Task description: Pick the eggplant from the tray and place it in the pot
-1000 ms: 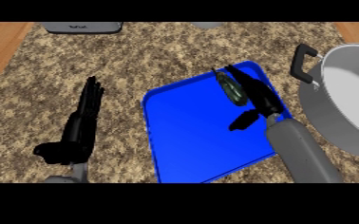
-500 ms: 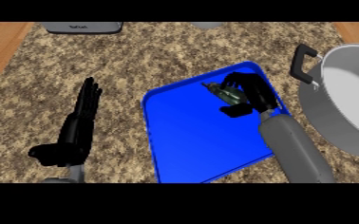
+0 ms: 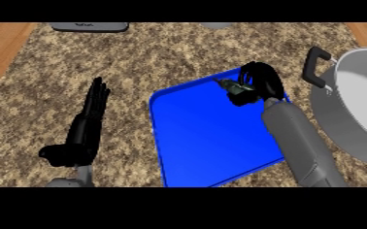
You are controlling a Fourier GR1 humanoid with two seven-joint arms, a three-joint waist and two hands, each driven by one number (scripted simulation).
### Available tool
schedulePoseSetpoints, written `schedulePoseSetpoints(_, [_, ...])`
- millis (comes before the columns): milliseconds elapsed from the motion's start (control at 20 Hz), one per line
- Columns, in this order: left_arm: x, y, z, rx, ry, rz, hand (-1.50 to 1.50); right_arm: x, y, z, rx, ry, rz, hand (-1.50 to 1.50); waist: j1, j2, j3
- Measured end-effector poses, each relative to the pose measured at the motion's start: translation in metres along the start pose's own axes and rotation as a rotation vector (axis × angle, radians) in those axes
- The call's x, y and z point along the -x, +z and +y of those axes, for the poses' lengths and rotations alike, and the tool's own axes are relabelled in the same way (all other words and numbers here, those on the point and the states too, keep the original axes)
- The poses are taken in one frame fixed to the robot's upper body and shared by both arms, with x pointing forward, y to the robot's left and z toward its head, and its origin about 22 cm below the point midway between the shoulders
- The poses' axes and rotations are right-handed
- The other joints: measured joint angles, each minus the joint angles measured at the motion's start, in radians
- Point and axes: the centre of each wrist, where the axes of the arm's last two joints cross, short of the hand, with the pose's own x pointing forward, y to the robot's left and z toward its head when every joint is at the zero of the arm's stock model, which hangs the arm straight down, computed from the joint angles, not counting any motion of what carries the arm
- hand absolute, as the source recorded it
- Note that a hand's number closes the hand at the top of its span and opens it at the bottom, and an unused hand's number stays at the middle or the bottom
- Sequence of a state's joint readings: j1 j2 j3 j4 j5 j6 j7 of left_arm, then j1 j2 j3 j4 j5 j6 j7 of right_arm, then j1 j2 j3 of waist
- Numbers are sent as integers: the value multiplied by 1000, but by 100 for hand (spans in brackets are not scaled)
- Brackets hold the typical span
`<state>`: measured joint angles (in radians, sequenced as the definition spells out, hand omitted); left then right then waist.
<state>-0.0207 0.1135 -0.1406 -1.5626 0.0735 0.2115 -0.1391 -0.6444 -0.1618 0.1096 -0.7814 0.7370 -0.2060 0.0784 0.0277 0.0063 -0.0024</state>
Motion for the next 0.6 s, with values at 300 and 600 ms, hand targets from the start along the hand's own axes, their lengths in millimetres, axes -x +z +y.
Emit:
schedulePoseSetpoints(300, [-3,-3,-5,22,2,-10,0,-22,-34,-29,90,142,403,150,28,7,-1])
schedulePoseSetpoints(600, [-3,-2,-3,20,-4,-5,0,-89,-56,-45,314,242,487,150,22,5,1])
